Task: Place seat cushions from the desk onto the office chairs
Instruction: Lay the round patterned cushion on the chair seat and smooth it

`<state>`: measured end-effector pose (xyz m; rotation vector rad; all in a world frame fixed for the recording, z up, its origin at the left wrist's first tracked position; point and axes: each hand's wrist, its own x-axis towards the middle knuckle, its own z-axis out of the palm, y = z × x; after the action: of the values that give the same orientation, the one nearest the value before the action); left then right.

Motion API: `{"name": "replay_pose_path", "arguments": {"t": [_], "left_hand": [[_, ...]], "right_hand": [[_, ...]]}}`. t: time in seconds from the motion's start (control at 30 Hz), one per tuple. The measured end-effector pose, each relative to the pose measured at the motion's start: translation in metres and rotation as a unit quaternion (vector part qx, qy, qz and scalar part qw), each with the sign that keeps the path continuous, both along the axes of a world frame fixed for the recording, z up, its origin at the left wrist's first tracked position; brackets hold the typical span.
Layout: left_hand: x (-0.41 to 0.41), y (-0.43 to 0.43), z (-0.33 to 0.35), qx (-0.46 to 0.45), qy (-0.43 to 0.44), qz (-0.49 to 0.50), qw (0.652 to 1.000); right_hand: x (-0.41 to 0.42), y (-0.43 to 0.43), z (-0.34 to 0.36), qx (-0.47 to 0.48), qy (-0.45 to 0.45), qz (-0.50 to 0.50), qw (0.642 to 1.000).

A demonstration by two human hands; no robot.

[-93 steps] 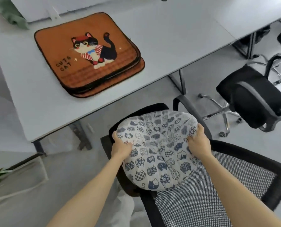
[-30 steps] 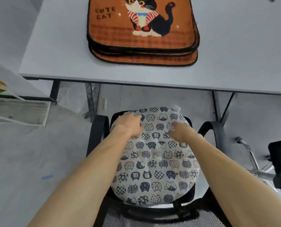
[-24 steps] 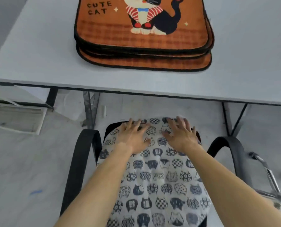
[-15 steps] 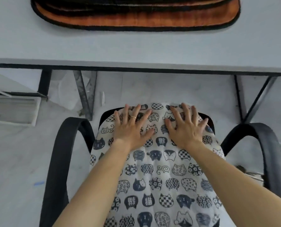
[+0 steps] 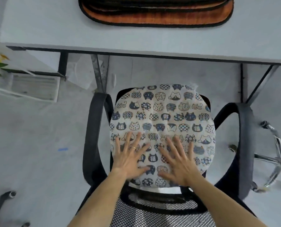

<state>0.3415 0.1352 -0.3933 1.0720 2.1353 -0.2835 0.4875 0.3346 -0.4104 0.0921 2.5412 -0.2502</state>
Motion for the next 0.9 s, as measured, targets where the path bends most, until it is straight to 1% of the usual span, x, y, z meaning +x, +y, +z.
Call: {"name": "replay_pose_path", "arguments": {"t": [0.13,0.2,0.3,0.37,0.43,0.5,0.53,0.57,0.6,0.63,0.67,0.7,0.73,0.77,0.8,0.83,0.9], "left_hand": [[0.008,-0.003,-0.005,-0.046,-0.012,-0.008,0.999],[0.006,0.000,-0.016,-0.063,-0.016,-0.002,0.998],[0.003,0.003,-0.030,-0.085,-0.013,-0.011,0.996],[-0.001,0.006,-0.032,-0.100,-0.010,-0.028,0.995],[-0.004,0.009,-0.026,-0.109,-0.023,-0.038,0.993],[-0.007,0.006,-0.017,-0.079,-0.034,-0.037,0.996],[-0.010,0.004,-0.013,-0.052,-0.030,-0.025,0.998],[-0.011,0.003,-0.010,-0.020,-0.020,0.006,1.000],[-0.013,0.003,-0.001,0.017,0.003,0.060,0.998],[-0.013,0.004,0.003,0.054,0.028,0.144,0.988],[-0.014,0.007,0.007,0.085,0.051,0.251,0.963],[-0.016,0.011,0.010,0.107,0.056,0.361,0.925],[-0.019,0.014,0.012,0.120,0.033,0.470,0.874],[-0.021,0.016,0.010,0.127,0.002,0.556,0.821],[-0.023,0.017,0.007,0.128,-0.023,0.610,0.782],[-0.023,0.016,0.004,0.125,-0.040,0.639,0.758],[-0.022,0.012,-0.003,0.117,-0.053,0.674,0.727]], "right_hand": [[0.006,-0.005,0.001,-0.001,-0.057,0.031,0.998],[0.005,-0.009,-0.008,0.009,-0.082,0.028,0.996],[0.003,-0.017,-0.020,0.046,-0.098,0.004,0.994],[0.002,-0.020,-0.023,0.070,-0.105,0.014,0.992],[-0.001,-0.021,-0.013,0.062,-0.129,0.024,0.989],[-0.004,-0.018,-0.001,0.013,-0.131,-0.019,0.991],[-0.007,-0.014,0.005,-0.009,-0.108,-0.074,0.991],[-0.010,-0.010,0.010,-0.016,-0.068,-0.152,0.986],[-0.013,-0.005,0.019,-0.002,-0.020,-0.251,0.968],[-0.014,0.002,0.023,0.020,0.011,-0.360,0.933],[-0.016,0.012,0.027,0.037,0.019,-0.473,0.880],[-0.016,0.023,0.028,0.035,0.009,-0.568,0.822],[-0.013,0.034,0.027,0.010,-0.011,-0.640,0.768],[-0.009,0.044,0.024,-0.029,-0.027,-0.686,0.727],[-0.004,0.053,0.019,-0.076,-0.033,-0.712,0.697],[0.000,0.058,0.016,-0.110,-0.038,-0.723,0.681],[0.006,0.061,0.012,-0.118,-0.039,-0.727,0.676]]}}
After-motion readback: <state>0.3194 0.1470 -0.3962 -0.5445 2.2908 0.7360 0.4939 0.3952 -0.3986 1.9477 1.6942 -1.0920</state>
